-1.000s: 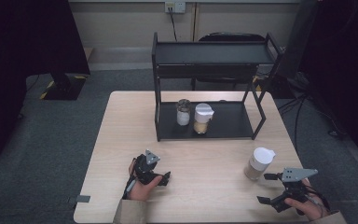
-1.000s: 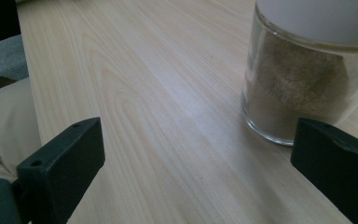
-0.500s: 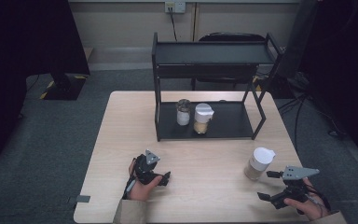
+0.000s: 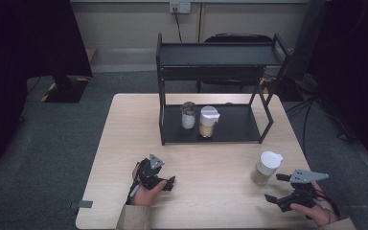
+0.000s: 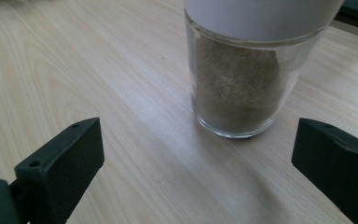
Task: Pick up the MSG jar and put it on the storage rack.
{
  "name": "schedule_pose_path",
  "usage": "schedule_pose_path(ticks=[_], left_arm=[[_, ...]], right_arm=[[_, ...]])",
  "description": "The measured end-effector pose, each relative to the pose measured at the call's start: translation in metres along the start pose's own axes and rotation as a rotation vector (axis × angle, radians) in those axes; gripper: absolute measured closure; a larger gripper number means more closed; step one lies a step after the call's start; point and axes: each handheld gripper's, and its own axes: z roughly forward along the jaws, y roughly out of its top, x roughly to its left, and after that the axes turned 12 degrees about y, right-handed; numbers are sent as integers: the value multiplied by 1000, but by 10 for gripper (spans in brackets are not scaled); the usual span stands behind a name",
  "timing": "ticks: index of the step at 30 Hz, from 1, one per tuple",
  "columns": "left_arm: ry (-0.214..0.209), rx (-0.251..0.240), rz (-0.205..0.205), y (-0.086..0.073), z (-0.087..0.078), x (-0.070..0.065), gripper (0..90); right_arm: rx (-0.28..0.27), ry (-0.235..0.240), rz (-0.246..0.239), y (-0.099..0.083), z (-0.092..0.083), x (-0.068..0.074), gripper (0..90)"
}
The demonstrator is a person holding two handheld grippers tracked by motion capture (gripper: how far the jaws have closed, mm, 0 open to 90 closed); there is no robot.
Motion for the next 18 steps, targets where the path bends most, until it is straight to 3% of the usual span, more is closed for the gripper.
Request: schedule_pose_path(ticks=[7,18], left_arm=[[0,0,0,0,0,0,0],[0,0,-1,0,0,0,0]], right_arm=[[-5,-57,-7,2,4,11,14],[-30,-87,20,0,8,16,10]])
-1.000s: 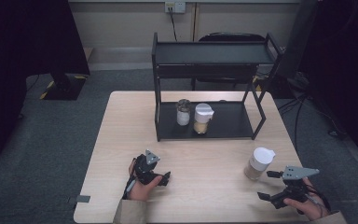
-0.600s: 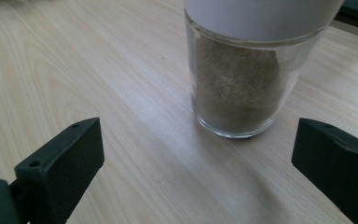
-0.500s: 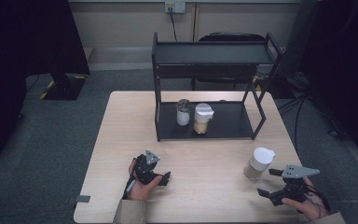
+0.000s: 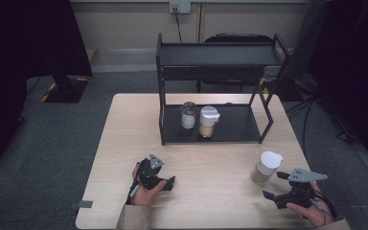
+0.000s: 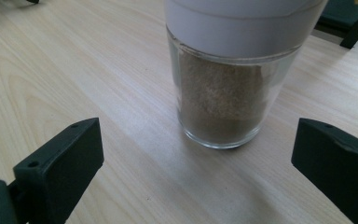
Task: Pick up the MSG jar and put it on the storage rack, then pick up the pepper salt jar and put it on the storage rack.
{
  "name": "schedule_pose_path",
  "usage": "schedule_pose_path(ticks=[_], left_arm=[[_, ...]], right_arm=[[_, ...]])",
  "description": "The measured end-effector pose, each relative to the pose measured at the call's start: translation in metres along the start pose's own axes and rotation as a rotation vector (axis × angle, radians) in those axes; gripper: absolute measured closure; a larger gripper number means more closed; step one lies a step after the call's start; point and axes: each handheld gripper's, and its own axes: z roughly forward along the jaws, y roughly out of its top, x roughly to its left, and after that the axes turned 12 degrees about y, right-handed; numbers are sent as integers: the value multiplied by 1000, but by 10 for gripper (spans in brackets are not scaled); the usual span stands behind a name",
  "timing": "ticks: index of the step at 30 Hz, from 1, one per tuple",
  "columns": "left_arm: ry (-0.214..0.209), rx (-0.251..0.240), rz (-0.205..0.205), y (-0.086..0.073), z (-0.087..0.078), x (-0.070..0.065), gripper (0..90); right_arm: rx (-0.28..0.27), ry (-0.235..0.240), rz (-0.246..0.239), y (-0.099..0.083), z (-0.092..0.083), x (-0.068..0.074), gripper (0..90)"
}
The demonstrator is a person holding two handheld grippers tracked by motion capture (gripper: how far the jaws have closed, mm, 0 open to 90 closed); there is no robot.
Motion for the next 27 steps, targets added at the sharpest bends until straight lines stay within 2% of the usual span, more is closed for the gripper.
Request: schedule_pose_path(ticks=[19,27], left_arm=[[0,0,0,0,0,0,0],[0,0,0,0,0,0,0]], right_arm=[[-39,-44,38,-1,5,4,11],[-48,-58,38,3,9,6,26]])
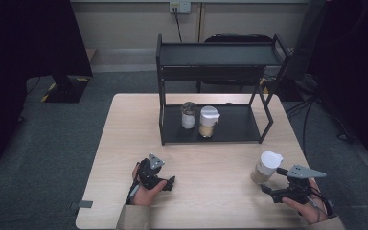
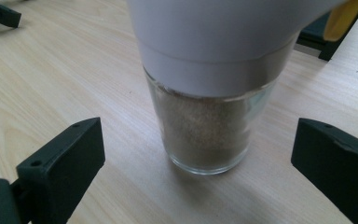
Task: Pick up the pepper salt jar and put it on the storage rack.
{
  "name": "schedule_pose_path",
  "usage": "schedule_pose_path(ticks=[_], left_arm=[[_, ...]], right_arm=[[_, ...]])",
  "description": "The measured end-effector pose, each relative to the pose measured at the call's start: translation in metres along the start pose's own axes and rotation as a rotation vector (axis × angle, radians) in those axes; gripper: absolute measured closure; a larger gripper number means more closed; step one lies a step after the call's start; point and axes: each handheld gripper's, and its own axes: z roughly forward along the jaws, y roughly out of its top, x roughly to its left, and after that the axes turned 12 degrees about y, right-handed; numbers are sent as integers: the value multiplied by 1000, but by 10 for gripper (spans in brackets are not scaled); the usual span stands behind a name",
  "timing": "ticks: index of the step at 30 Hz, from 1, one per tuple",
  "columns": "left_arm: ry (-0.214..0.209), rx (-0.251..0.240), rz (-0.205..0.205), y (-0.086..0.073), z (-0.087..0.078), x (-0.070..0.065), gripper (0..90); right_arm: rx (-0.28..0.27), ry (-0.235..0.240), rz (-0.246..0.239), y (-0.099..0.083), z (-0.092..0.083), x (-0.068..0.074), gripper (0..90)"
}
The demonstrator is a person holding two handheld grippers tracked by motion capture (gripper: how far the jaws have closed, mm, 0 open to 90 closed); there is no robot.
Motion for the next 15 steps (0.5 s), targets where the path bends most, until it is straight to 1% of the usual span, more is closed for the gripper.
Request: schedule_pose_path(ticks=[4,8,9,10,12,15], left_arm=[[0,0,0,0,0,0,0],[0,0,0,0,0,0,0],[0,0,0,0,0,0,0],[0,0,0,0,0,0,0],[0,0,0,0,0,0,0],[0,0,0,0,0,0,0]], right_arm=[[-21,-19,15,0,2,1,44],[-34,-33,16,1,7,2,72],[-43,-37,10,-1,8,2,92],[-46,-44,7,-1,9,2,90],[-57,-40,19,-2,11,0,103],[-54,-46,9,-1,14,1,130]])
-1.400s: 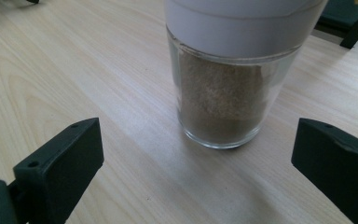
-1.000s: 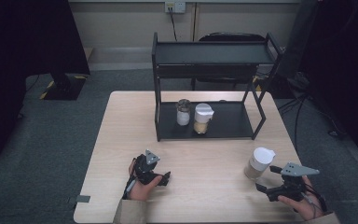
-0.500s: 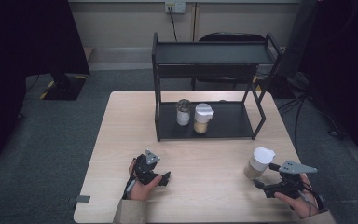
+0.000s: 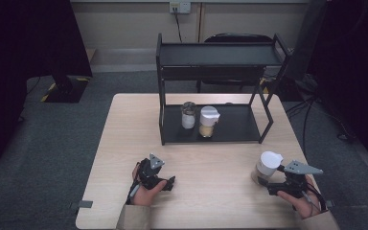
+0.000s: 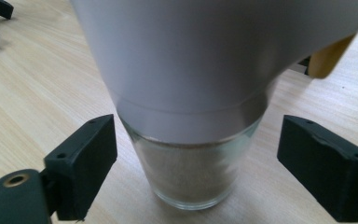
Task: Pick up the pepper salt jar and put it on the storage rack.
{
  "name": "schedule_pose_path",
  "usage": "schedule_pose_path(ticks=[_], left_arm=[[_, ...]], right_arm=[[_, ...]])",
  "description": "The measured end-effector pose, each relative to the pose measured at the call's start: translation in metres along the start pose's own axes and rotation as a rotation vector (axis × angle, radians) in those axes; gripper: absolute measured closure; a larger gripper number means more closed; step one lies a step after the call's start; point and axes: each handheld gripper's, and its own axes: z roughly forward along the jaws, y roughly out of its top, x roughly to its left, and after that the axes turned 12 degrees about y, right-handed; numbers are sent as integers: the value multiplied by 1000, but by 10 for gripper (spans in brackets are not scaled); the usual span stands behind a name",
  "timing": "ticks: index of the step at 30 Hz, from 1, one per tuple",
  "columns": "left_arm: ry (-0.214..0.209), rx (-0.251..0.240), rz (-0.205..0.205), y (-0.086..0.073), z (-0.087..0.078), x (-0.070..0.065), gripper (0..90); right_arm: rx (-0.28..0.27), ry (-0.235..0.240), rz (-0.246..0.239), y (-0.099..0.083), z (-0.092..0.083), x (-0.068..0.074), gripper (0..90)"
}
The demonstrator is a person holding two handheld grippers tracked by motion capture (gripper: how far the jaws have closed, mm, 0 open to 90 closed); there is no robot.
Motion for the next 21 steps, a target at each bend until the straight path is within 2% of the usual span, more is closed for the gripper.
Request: schedule_pose_path(ticks=[10,17,21], left_arm=[[0,0,0,0,0,0,0],[0,0,2,0,0,0,0],[0,0,0,0,0,0,0]], right_arm=[[-11,-21,-39,-2,7,3,217],[-27,-16,-67,-4,10,5,304],[-33,-21,-74,-5,10,6,308]])
